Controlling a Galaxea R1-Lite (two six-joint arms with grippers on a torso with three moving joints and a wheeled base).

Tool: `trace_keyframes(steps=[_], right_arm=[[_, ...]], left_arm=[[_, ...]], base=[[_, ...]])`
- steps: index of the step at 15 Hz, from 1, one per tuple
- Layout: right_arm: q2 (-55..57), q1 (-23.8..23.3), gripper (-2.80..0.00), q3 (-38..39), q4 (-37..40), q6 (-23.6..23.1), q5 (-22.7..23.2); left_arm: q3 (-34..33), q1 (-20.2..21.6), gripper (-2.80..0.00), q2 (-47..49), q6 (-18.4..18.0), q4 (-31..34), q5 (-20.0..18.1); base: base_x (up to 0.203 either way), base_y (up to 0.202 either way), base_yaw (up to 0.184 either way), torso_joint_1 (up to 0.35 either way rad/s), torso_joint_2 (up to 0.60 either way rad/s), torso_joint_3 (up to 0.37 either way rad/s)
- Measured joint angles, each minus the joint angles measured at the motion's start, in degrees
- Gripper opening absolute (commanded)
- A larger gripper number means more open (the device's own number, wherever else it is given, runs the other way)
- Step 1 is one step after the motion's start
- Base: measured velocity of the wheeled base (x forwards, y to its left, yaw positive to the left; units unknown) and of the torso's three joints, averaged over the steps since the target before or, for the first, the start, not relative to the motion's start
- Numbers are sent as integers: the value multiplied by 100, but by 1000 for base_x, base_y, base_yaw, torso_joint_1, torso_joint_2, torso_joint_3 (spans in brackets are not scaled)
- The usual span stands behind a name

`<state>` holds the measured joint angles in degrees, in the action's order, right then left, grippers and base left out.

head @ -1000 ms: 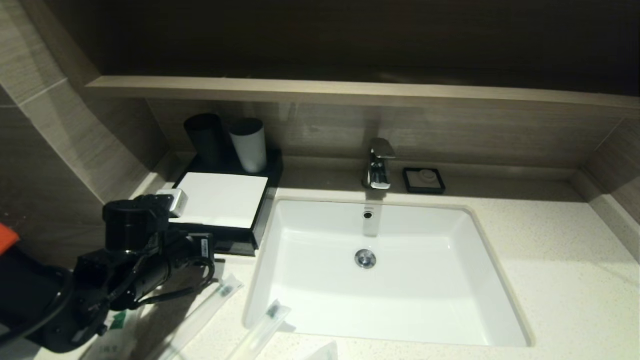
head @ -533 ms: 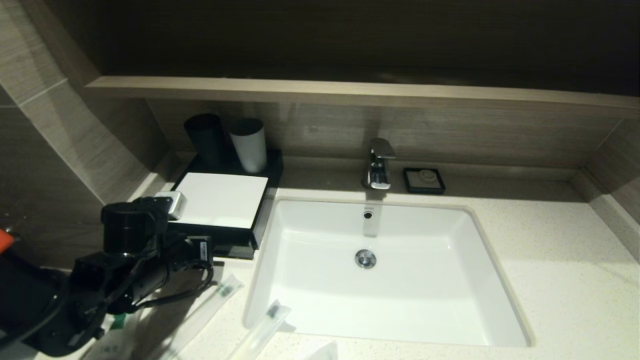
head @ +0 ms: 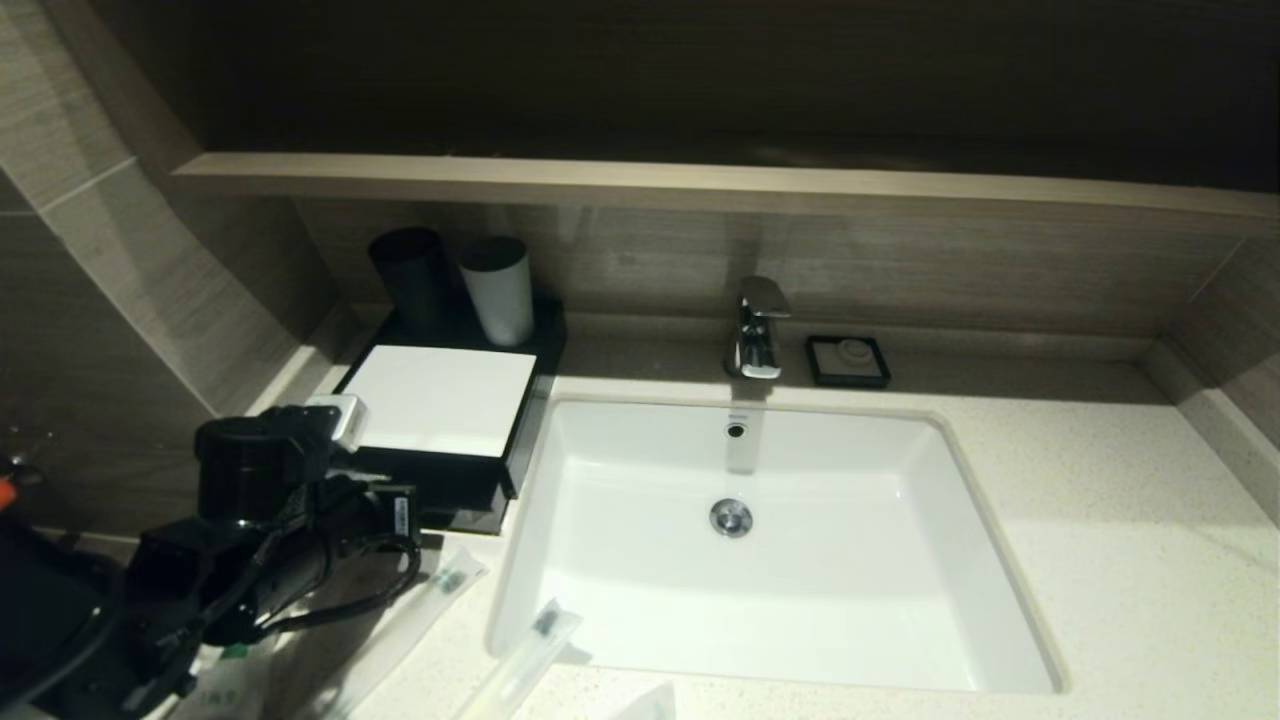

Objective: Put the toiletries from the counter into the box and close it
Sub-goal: Open the drawer

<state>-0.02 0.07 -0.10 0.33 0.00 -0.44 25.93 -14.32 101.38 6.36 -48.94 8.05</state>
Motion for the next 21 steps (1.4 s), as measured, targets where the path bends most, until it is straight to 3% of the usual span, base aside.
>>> trace_keyframes(steps=[21], right_arm=[[-2, 0, -280, 0, 0, 0, 0]], left_arm=[[-702, -30, -280, -642, -9, -11, 7]], base=[[0, 0, 0, 0, 0, 0]])
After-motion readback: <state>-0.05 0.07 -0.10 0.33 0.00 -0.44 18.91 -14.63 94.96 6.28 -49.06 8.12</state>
